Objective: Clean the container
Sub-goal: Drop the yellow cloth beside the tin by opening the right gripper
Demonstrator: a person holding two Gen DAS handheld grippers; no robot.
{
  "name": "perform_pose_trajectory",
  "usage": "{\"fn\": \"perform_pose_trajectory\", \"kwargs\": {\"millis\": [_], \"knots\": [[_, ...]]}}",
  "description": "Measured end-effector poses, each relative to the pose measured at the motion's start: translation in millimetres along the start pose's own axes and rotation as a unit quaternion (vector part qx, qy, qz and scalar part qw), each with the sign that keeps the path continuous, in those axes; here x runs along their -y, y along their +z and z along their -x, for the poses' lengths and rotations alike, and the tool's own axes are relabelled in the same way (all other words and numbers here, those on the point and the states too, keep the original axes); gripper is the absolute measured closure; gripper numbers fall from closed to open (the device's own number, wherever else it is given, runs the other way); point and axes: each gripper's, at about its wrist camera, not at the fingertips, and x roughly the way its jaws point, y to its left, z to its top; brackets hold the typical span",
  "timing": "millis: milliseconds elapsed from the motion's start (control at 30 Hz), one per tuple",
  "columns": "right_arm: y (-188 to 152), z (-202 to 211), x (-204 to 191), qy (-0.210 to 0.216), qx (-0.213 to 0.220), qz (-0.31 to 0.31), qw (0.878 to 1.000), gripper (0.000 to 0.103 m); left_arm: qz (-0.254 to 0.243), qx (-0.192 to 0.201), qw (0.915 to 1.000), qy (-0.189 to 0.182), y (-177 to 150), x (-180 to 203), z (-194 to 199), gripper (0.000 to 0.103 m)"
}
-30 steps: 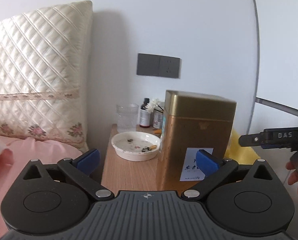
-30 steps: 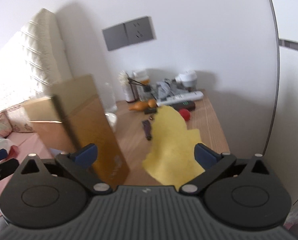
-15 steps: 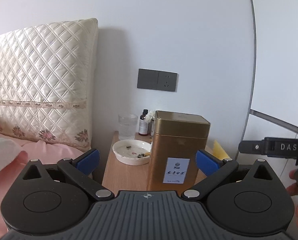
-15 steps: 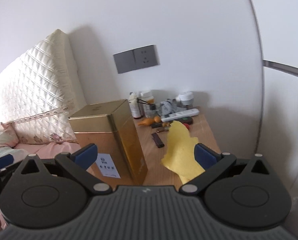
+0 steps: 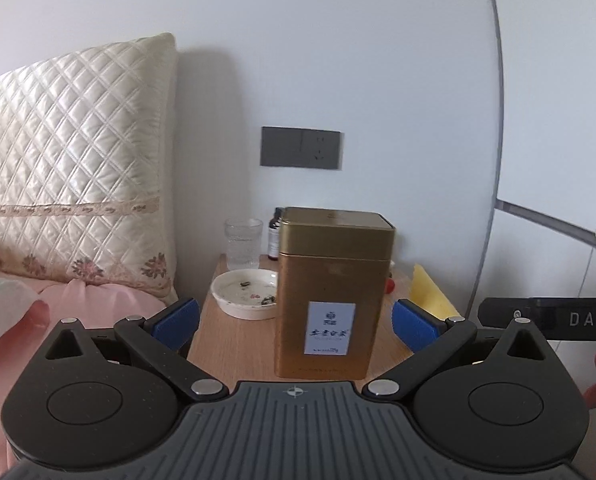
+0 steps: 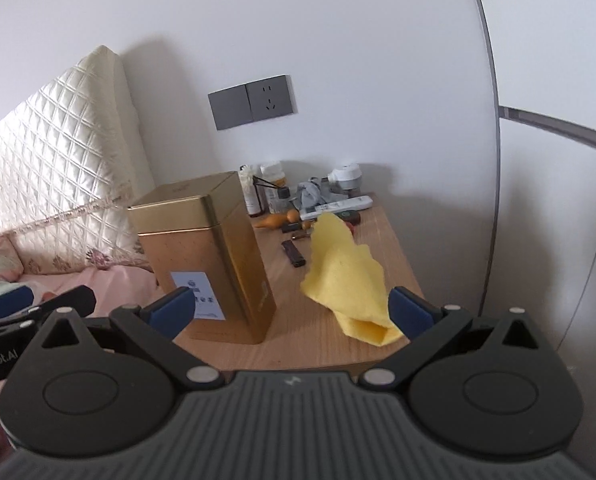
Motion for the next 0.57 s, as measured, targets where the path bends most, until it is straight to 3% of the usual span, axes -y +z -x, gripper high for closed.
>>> {"fn": "perform_pose_trajectory", "kwargs": {"millis": [133, 567], "knots": [[1, -1, 4, -0.008, -0.003, 0.002, 1.000, 0.000, -0.010, -0.004, 0.9999, -0.010, 2, 8, -3, 0.000], [7, -14, 3, -0.027, -0.013, 0.039, 0.999, 0.000, 0.005, -0.032, 0.9995, 0.006, -4, 10, -16, 0.000]]}}
